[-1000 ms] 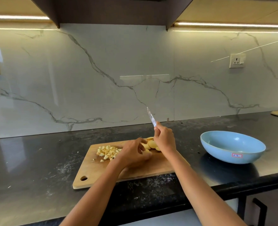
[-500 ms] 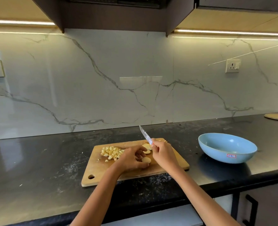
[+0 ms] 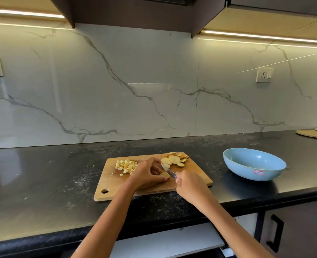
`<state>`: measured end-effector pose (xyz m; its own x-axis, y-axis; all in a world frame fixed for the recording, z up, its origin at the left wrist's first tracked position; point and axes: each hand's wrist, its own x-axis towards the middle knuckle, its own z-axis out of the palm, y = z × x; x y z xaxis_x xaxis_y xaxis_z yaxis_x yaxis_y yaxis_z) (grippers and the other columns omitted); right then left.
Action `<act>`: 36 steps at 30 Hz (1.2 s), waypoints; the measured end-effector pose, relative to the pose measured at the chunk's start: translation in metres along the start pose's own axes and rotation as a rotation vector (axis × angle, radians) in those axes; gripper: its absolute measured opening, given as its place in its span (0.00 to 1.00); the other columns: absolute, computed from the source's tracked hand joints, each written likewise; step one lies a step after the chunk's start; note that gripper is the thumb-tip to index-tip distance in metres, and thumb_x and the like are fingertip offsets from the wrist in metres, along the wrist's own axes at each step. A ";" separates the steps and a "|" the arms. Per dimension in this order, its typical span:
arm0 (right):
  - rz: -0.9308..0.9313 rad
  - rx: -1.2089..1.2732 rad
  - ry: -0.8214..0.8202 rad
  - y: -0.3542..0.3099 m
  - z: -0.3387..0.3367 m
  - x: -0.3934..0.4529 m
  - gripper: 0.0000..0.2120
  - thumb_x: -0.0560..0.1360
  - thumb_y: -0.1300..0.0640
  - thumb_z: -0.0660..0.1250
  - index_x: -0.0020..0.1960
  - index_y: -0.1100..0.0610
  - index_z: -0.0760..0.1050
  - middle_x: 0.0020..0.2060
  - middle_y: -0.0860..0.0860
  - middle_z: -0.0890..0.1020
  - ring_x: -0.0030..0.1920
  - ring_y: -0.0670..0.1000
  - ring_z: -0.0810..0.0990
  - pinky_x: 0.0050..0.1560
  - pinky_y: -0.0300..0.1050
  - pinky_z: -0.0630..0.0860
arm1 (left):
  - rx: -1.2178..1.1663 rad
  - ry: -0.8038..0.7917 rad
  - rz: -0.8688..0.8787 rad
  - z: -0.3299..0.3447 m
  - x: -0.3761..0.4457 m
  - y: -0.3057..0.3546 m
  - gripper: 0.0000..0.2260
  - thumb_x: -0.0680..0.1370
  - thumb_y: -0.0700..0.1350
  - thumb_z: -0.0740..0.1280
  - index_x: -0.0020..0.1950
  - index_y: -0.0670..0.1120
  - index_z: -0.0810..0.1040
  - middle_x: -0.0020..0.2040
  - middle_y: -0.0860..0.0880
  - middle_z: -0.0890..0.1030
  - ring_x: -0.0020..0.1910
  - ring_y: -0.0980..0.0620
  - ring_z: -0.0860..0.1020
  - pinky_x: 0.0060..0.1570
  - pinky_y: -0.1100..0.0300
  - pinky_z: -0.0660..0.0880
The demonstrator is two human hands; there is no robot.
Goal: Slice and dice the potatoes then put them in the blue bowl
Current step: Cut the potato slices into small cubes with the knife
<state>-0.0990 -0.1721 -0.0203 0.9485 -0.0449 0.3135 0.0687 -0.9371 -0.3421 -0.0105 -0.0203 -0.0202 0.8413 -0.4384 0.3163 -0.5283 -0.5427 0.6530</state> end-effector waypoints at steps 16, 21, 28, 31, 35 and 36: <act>-0.003 -0.156 -0.104 -0.030 -0.014 0.002 0.05 0.77 0.63 0.60 0.49 0.61 0.74 0.39 0.54 0.75 0.38 0.51 0.71 0.37 0.43 0.66 | -0.009 -0.002 -0.031 -0.001 0.001 0.003 0.26 0.68 0.48 0.76 0.62 0.46 0.71 0.43 0.53 0.80 0.40 0.59 0.77 0.39 0.70 0.74; 0.000 -0.138 -0.138 -0.024 -0.015 -0.011 0.07 0.78 0.62 0.61 0.54 0.62 0.73 0.46 0.56 0.77 0.44 0.54 0.76 0.39 0.42 0.66 | 0.017 -0.018 -0.027 0.000 0.002 0.002 0.26 0.69 0.48 0.75 0.64 0.47 0.71 0.46 0.53 0.80 0.43 0.58 0.77 0.42 0.69 0.74; -0.019 -0.163 -0.130 -0.015 -0.019 -0.028 0.07 0.77 0.63 0.61 0.54 0.61 0.74 0.48 0.56 0.79 0.48 0.54 0.79 0.40 0.43 0.71 | 0.119 -0.185 0.004 -0.002 0.005 0.004 0.20 0.75 0.47 0.68 0.65 0.54 0.69 0.49 0.51 0.75 0.41 0.59 0.71 0.43 0.67 0.69; -0.029 -0.182 -0.125 -0.016 -0.021 -0.028 0.08 0.77 0.63 0.61 0.55 0.60 0.75 0.49 0.56 0.79 0.48 0.54 0.79 0.41 0.44 0.72 | 0.158 -0.179 0.038 0.000 0.005 0.004 0.23 0.75 0.48 0.69 0.67 0.57 0.64 0.58 0.48 0.71 0.51 0.55 0.72 0.54 0.60 0.71; -0.031 -0.206 -0.136 -0.018 -0.025 -0.024 0.09 0.77 0.61 0.62 0.57 0.59 0.74 0.51 0.55 0.79 0.49 0.53 0.79 0.40 0.42 0.71 | 0.159 -0.137 0.086 0.000 0.005 0.006 0.19 0.74 0.48 0.70 0.57 0.67 0.67 0.67 0.49 0.62 0.68 0.48 0.61 0.69 0.44 0.62; -0.035 -0.211 -0.138 -0.018 -0.027 -0.023 0.10 0.77 0.61 0.62 0.57 0.59 0.74 0.51 0.55 0.79 0.49 0.53 0.79 0.40 0.42 0.70 | 0.154 -0.149 0.096 0.001 0.004 0.007 0.17 0.74 0.47 0.70 0.54 0.67 0.69 0.67 0.50 0.62 0.69 0.48 0.61 0.69 0.44 0.61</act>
<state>-0.1307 -0.1631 0.0023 0.9809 0.0232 0.1932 0.0502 -0.9894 -0.1364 -0.0107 -0.0265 -0.0148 0.7662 -0.5878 0.2597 -0.6260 -0.5916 0.5081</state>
